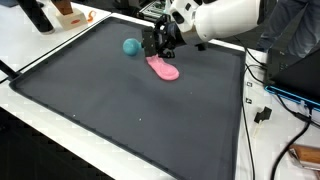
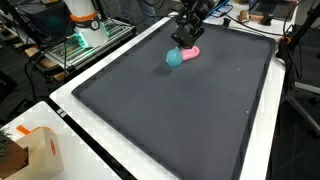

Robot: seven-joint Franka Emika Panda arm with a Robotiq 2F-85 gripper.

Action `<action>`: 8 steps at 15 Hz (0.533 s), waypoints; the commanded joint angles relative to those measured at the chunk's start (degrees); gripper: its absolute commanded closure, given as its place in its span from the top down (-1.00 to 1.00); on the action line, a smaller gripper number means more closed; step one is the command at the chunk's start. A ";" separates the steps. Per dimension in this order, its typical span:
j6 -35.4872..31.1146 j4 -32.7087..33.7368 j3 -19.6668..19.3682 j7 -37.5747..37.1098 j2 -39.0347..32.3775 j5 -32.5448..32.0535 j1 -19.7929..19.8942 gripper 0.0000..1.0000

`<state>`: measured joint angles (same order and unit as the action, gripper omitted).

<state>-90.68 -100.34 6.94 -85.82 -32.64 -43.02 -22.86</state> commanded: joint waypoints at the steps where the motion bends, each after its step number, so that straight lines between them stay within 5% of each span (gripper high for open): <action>1: -1.03 -0.08 0.49 2.33 0.20 -0.82 0.18 -0.30; 8: -6.77 -0.44 0.83 4.85 0.67 -1.09 0.07 -0.30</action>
<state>-95.33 -100.29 7.45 -82.70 -32.51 -43.03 -22.87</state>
